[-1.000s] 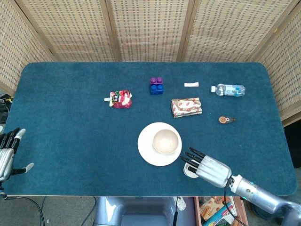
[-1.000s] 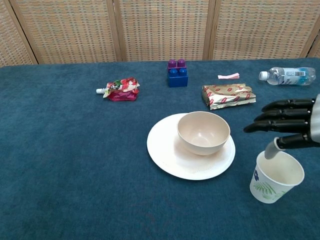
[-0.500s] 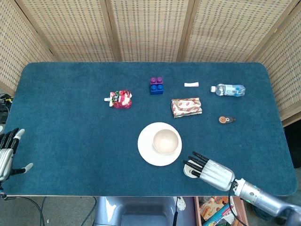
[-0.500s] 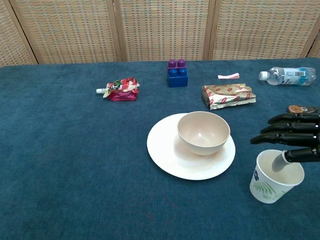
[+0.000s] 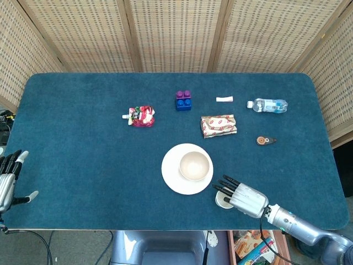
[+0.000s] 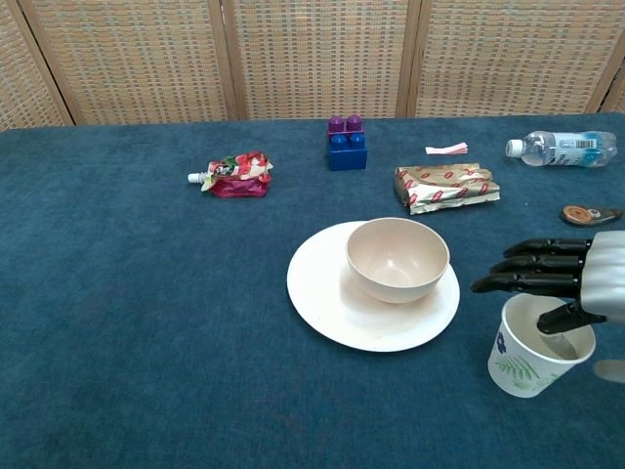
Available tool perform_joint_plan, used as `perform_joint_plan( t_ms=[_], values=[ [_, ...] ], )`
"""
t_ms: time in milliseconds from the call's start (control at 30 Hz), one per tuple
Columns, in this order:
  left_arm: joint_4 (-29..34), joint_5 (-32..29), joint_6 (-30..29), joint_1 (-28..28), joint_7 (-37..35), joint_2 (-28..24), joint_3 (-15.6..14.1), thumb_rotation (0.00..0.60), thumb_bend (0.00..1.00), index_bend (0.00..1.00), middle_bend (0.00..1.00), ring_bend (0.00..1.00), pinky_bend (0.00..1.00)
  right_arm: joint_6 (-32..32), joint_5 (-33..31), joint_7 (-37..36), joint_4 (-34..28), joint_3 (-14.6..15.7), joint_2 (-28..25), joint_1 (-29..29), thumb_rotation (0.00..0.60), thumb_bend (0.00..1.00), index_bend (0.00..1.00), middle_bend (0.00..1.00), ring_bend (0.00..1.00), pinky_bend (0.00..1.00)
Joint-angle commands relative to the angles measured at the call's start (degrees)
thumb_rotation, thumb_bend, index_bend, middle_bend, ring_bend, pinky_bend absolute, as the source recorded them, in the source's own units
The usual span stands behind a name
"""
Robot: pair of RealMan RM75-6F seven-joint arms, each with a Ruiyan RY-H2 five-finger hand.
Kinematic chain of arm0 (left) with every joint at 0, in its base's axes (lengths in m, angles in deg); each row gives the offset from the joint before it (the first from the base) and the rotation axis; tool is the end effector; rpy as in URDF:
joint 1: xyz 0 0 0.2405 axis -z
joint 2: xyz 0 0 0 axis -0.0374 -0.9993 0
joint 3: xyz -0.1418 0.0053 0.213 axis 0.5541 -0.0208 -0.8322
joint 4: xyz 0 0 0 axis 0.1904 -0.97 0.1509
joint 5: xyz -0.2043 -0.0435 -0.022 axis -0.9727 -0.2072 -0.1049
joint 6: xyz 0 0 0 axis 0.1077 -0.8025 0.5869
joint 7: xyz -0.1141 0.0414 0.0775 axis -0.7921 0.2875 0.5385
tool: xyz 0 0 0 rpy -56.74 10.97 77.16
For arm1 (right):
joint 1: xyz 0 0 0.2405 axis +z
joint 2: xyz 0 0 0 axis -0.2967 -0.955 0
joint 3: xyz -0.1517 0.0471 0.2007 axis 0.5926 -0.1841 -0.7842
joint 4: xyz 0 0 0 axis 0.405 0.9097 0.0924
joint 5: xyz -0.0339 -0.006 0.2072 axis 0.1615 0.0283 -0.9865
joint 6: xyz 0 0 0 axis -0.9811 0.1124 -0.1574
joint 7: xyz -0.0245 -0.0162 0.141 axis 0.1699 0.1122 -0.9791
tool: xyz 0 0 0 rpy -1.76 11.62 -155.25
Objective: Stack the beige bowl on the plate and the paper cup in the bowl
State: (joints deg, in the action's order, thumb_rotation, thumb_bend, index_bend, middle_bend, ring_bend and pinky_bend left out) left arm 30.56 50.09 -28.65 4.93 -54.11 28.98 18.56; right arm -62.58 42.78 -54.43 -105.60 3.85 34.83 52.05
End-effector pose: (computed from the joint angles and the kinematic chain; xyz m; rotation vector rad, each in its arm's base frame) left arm -0.3265 0.1906 0.1554 -1.3795 -0.9796 -0.7303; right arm -0.2464 -0.2440 0.0404 2.4684 -0.2629 0.7793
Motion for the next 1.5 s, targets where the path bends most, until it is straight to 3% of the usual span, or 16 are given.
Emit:
perform_joint_plan(
  t_ms=[33,167,500,667,767,833,1000,1167,1500],
  values=[
    [-0.02,-0.09,0.06,0.03,0.10,0.08,0.02,0.600,0.00,0.00,0.00,0.00,0.00,-1.16,0.30,-1.29,0.96,-0.01,0.60,0.04,0.600,0.43,0.57,0.00,0.00,0.00],
    [-0.01,-0.21,0.18,0.11,0.37,0.18,0.02,0.600,0.00,0.00,0.00,0.00,0.00,-2.70,0.60,-2.51,1.68,-0.07,0.74,-0.04,0.600,0.48,0.61,0.00,0.00,0.00],
    [-0.04,-0.27,0.45,0.20,0.56,0.29,-0.07,0.600,0.00,0.00,0.00,0.00,0.00,-6.38,0.45,-3.68,-0.54,-2.02,-0.80,0.43,0.600,0.49,0.62,0.00,0.00,0.00],
    [-0.05,-0.37,0.73,0.33,0.79,0.38,-0.12,0.600,0.00,0.00,0.00,0.00,0.00,-7.05,-0.27,-2.09,-4.98,-5.28,-3.07,2.28,0.600,0.49,0.62,0.00,0.00,0.00],
    [-0.05,-0.35,0.76,0.38,0.86,0.45,-0.13,0.600,0.00,0.00,0.00,0.00,0.00,-4.68,-2.28,-0.37,-7.87,-7.97,-4.12,4.15,0.600,0.49,0.62,0.00,0.00,0.00],
    [-0.09,-0.40,0.87,0.43,0.92,0.48,-0.13,0.600,0.00,0.00,0.00,0.00,0.00,1.50,-7.83,2.05,-10.03,-12.81,-3.50,7.53,0.600,0.49,0.62,0.00,0.00,0.00],
    [-0.16,-0.78,1.02,0.44,0.40,0.35,0.02,0.600,0.00,0.00,0.00,0.00,0.00,10.47,-17.15,7.57,-11.99,-17.67,-0.43,10.76,0.600,0.49,0.62,0.00,0.00,0.00],
    [-0.39,-1.17,1.25,0.44,-0.26,0.12,0.17,0.600,0.00,0.00,0.00,0.00,0.00,13.91,-21.58,12.20,-12.03,-18.89,2.50,11.78,0.600,0.49,0.62,0.00,0.00,0.00],
    [-0.47,-1.20,1.41,0.45,-0.83,-0.08,0.17,0.600,0.00,0.00,0.00,0.00,0.00,15.58,-23.79,16.90,-12.68,-17.57,3.65,11.54,0.600,0.49,0.62,0.00,0.00,0.00]
  ],
)
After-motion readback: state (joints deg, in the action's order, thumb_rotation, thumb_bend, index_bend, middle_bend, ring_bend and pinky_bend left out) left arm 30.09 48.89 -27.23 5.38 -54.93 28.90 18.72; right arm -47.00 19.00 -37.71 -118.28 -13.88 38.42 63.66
